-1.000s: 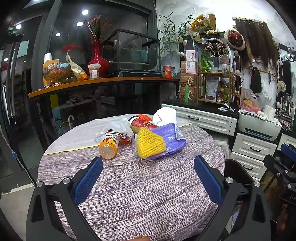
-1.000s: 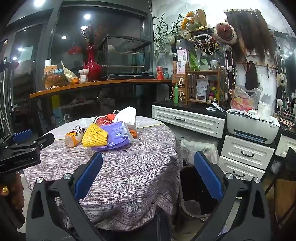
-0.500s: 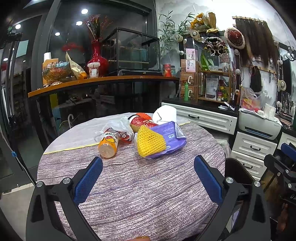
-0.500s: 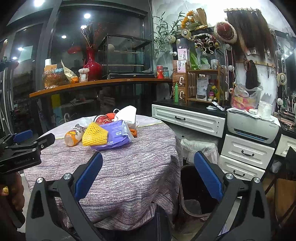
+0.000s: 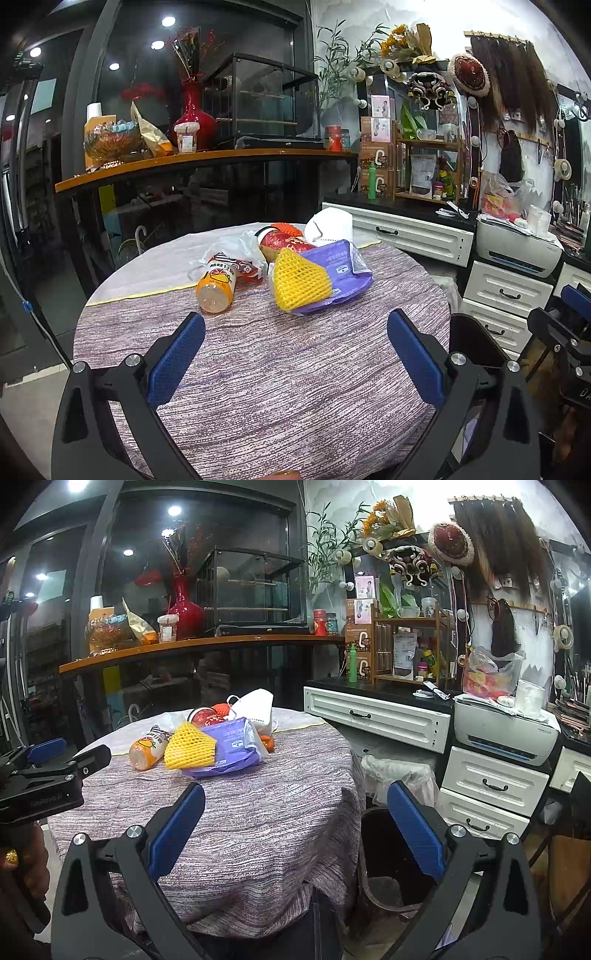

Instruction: Collect trash

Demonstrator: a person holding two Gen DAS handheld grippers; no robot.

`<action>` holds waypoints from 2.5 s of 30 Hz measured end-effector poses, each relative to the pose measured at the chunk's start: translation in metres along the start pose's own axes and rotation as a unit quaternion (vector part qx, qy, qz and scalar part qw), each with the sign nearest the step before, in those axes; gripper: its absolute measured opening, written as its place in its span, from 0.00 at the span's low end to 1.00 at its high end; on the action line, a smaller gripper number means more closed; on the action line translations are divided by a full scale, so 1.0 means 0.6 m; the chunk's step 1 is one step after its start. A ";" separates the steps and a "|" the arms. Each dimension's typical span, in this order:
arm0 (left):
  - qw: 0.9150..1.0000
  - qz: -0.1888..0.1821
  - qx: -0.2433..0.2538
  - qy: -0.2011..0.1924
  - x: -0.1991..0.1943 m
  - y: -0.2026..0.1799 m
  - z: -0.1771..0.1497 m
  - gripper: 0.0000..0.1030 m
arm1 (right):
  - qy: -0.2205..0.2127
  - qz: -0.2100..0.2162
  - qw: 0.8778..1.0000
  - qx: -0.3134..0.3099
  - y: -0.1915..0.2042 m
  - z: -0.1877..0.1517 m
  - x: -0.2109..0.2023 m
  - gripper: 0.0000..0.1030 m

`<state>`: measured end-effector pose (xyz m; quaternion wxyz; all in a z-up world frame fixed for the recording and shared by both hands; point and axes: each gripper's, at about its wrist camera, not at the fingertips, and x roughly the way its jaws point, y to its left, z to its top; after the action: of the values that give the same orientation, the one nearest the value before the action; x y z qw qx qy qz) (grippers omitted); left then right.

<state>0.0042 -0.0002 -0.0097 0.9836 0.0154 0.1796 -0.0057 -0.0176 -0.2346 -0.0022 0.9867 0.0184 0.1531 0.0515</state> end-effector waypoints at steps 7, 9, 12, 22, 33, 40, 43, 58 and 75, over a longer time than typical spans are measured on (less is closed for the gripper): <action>1.000 0.000 0.001 0.001 0.001 -0.001 -0.003 0.95 | 0.000 -0.001 1.000 0.000 0.000 -0.001 0.001 0.95; 1.000 0.000 0.001 0.000 0.001 -0.001 -0.004 0.95 | 0.001 0.000 1.000 0.000 0.000 -0.001 0.001 0.95; 1.000 0.000 0.001 0.002 0.002 -0.001 -0.005 0.95 | 0.001 -0.001 1.000 0.000 0.000 0.000 0.000 0.95; 1.000 0.000 0.001 0.003 0.004 0.000 -0.010 0.95 | 0.003 0.001 1.000 0.001 -0.001 -0.007 0.008 0.95; 1.000 0.000 0.004 0.004 0.004 -0.003 -0.010 0.95 | 0.004 0.001 1.000 0.001 0.007 -0.014 0.009 0.95; 1.000 0.001 0.004 0.005 0.005 -0.004 -0.009 0.95 | 0.004 0.001 1.000 0.002 0.006 -0.014 0.009 0.95; 1.000 0.001 0.006 0.007 0.005 -0.003 -0.011 0.95 | 0.006 0.000 1.000 0.002 0.006 -0.017 0.010 0.95; 1.000 0.007 0.013 0.020 0.021 -0.003 -0.010 0.95 | 0.021 -0.004 1.000 -0.005 -0.001 -0.018 0.028 0.95; 0.988 0.010 -0.016 0.152 0.158 0.100 -0.011 0.95 | 0.165 0.141 0.974 -0.063 0.090 0.010 0.225 0.95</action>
<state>0.0918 0.0593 -0.0478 0.9451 0.0025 0.3266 0.0091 0.1070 -0.1666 -0.0340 0.9299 -0.0315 0.3058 0.2019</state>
